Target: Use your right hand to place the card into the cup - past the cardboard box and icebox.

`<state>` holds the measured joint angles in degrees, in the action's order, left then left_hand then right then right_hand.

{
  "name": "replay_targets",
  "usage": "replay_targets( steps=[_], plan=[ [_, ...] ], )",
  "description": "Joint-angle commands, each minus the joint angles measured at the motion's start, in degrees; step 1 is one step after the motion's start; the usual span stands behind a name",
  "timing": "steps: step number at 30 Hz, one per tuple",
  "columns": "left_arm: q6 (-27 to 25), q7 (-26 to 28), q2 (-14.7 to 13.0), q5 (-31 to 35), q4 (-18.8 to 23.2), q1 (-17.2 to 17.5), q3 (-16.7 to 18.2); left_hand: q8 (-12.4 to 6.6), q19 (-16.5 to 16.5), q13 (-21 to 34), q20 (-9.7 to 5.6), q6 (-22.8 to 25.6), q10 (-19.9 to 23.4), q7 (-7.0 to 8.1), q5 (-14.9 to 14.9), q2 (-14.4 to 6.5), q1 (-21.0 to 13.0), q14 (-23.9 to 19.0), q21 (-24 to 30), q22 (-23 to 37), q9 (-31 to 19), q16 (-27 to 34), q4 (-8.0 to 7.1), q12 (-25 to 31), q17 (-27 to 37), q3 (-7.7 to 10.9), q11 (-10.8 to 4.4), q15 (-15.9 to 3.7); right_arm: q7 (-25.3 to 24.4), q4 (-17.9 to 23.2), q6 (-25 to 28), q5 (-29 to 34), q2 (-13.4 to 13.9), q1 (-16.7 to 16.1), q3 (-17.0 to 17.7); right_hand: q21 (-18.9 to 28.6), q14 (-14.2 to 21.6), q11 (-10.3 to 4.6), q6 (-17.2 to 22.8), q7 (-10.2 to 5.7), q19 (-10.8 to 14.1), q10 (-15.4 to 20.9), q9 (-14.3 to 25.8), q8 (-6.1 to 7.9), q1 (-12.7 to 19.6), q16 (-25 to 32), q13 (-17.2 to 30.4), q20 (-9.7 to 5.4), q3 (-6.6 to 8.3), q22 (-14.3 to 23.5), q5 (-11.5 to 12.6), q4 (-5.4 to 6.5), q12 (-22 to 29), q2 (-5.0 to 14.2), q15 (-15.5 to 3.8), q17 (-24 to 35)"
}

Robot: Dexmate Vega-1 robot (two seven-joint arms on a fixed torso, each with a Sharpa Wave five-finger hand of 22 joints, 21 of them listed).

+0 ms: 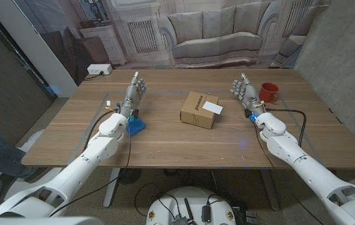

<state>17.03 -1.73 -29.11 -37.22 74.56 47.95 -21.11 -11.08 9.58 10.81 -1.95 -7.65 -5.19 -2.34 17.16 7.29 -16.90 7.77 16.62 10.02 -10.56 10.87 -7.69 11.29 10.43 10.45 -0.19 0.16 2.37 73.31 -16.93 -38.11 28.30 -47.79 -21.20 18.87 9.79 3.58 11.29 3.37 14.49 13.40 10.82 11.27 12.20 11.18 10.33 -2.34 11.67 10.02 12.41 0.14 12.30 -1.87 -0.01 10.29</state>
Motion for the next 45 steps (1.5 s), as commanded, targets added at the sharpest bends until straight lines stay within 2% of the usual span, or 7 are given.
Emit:
replay_targets(
  steps=[1,8,13,25,31,45],
  plan=[
    [0.8,0.2,0.2,0.2,0.7,-0.1,0.3,-0.26,0.8,0.1,-1.07,-0.5,-0.4,-0.10,0.3,0.0,-0.4,0.6,0.1,0.2,-0.2,0.2,0.01,0.4,0.2,0.31,0.11,0.08,1.4,-2.5,-0.7,-1.2,-1.9,1.0,-0.2,0.2,0.1,0.35,0.4,0.23,0.4,0.3,0.1,0.19,0.4,-0.1,0.2,-1.60,0.27,0.2,0.3,-0.09,0.4,0.01,0.27,0.2],
    [1.0,0.9,-0.2,0.8,2.0,0.3,0.3,-0.32,0.7,0.1,-1.08,-0.3,-0.3,-0.21,0.4,-0.1,-0.5,0.4,0.0,0.2,-0.2,0.2,0.08,0.4,0.2,0.25,0.11,0.02,1.5,-2.3,-1.8,-0.8,-1.7,0.7,0.0,0.0,0.1,0.24,0.6,0.15,0.3,0.3,0.1,0.23,0.5,-0.1,0.2,-1.55,0.28,0.2,0.4,-0.14,0.3,0.10,0.28,0.2],
    [2.3,0.3,0.2,0.4,2.2,0.9,0.4,-0.61,0.1,0.1,-0.55,0.6,0.6,-0.50,0.6,-0.4,-0.7,-0.4,-0.1,0.2,-0.1,0.5,0.22,0.8,0.1,0.17,0.25,0.22,2.2,-1.7,-2.8,-0.7,-1.1,0.2,0.2,-0.1,0.3,-0.07,0.7,0.01,0.3,0.5,0.1,0.26,0.6,-0.1,0.2,-1.44,0.34,0.2,0.4,-0.22,0.4,0.26,0.33,0.2],
    [2.9,0.3,0.1,0.1,3.3,2.1,0.6,-0.84,-0.3,0.1,-0.20,1.4,1.3,-0.57,0.7,-0.7,-1.0,-1.0,-0.2,0.2,-0.1,0.6,0.40,1.0,0.1,0.15,0.27,0.26,0.7,3.9,-2.5,0.3,1.5,-3.0,0.8,-0.3,1.0,-0.58,1.4,-0.48,0.9,1.2,0.1,0.46,1.1,0.0,0.2,-1.39,0.43,0.2,0.4,-0.52,0.5,0.46,0.09,0.2],
    [3.6,0.2,0.6,0.8,2.5,2.2,0.0,-1.58,-1.2,0.1,0.21,3.9,3.7,-0.47,1.0,-1.2,-1.5,-2.5,-0.4,0.2,-0.2,0.9,0.69,1.8,0.1,0.06,0.29,0.21,-0.2,5.9,-3.5,0.5,2.3,-5.1,1.4,-0.3,2.4,-1.59,2.7,-1.30,2.3,2.4,0.1,0.78,2.0,0.3,0.2,-1.87,0.61,0.3,0.3,-1.11,0.8,0.68,-0.89,0.1],
    [4.6,0.7,0.3,0.3,4.2,3.7,0.8,-1.83,-2.0,0.1,0.30,5.3,4.9,-0.48,1.2,-1.6,-2.0,-3.7,-0.6,0.2,-0.2,1.1,0.95,2.0,0.1,0.02,0.46,0.22,-1.3,9.2,-4.8,0.3,3.9,-8.8,2.8,-0.5,2.6,-1.61,3.0,-1.38,2.6,2.7,0.1,0.80,2.7,0.2,0.2,-1.91,0.88,0.3,0.3,-1.48,0.8,1.05,-0.81,0.1]
  ],
)
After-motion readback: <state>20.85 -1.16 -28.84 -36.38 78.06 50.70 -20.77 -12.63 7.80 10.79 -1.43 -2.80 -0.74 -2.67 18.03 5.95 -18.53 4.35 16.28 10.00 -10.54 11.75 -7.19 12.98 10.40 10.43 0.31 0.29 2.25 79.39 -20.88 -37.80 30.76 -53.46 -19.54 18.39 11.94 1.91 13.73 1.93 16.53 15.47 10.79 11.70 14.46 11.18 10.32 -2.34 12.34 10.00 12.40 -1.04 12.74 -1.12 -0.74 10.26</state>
